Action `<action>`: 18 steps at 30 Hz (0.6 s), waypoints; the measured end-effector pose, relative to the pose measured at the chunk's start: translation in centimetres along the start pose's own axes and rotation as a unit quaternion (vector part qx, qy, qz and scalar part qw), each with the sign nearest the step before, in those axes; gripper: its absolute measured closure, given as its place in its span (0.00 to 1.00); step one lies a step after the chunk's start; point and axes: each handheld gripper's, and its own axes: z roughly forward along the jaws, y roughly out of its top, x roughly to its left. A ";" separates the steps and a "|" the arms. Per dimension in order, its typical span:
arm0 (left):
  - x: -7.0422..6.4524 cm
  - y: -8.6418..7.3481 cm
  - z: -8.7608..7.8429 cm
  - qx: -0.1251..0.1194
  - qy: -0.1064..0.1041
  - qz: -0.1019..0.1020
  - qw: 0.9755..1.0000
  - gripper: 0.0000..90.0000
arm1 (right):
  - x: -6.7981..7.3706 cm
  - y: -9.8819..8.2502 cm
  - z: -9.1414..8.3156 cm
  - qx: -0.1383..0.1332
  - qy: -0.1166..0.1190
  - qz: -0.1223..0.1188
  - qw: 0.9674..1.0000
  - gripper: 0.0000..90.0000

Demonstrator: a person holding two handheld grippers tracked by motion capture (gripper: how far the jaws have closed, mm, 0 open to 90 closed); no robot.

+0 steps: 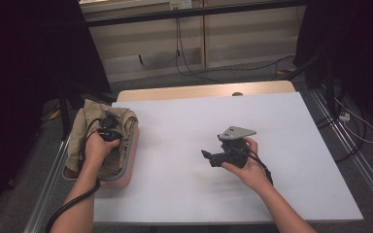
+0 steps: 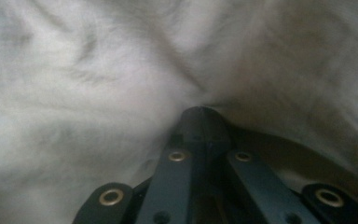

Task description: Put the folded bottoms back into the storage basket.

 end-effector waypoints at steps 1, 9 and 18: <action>-0.2 -0.1 0.0 0.001 0.001 -0.002 1.000 1.00 | 0.0 0.0 0.0 -0.001 -0.001 0.000 1.000 0.20; -0.4 0.6 -1.5 -0.019 0.013 0.010 1.000 1.00 | 0.0 0.1 -0.3 -0.003 -0.002 -0.003 1.000 0.20; -1.3 3.1 -4.3 -0.045 0.021 0.028 0.998 1.00 | -0.2 0.1 -0.3 -0.003 -0.004 0.003 1.000 0.20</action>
